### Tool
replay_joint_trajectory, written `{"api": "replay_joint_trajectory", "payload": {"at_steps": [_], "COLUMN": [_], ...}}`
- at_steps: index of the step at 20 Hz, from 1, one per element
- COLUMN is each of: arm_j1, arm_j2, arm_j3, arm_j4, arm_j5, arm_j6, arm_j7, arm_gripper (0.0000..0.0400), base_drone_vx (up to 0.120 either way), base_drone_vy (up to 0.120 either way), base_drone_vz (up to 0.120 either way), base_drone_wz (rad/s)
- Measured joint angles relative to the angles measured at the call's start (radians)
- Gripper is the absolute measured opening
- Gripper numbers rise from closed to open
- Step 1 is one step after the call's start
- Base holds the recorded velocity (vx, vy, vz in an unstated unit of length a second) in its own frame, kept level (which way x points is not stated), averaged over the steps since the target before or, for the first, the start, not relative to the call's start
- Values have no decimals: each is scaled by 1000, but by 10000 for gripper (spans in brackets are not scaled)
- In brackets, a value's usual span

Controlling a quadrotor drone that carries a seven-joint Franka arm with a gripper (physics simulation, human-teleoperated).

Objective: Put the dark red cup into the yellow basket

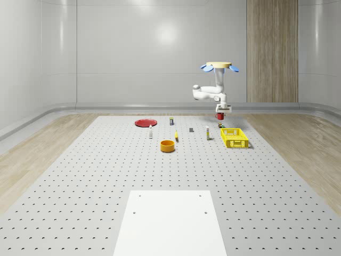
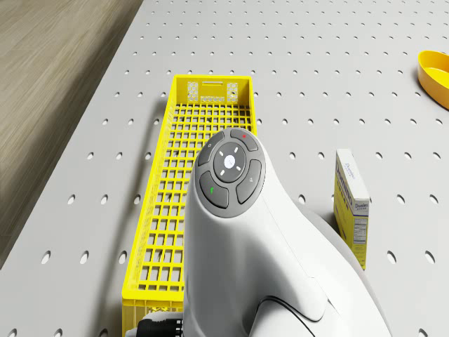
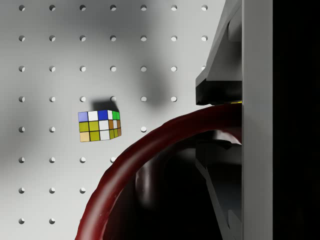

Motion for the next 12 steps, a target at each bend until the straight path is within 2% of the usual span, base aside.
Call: {"api": "replay_joint_trajectory", "payload": {"at_steps": [12], "arm_j1": [-4], "arm_j2": [-16], "arm_j3": [2], "arm_j4": [1], "arm_j5": [7], "arm_j6": [15], "arm_j7": [3], "arm_gripper": [100], "base_drone_vx": [120], "base_drone_vy": [120], "base_drone_vz": [0], "base_drone_wz": [0]}}
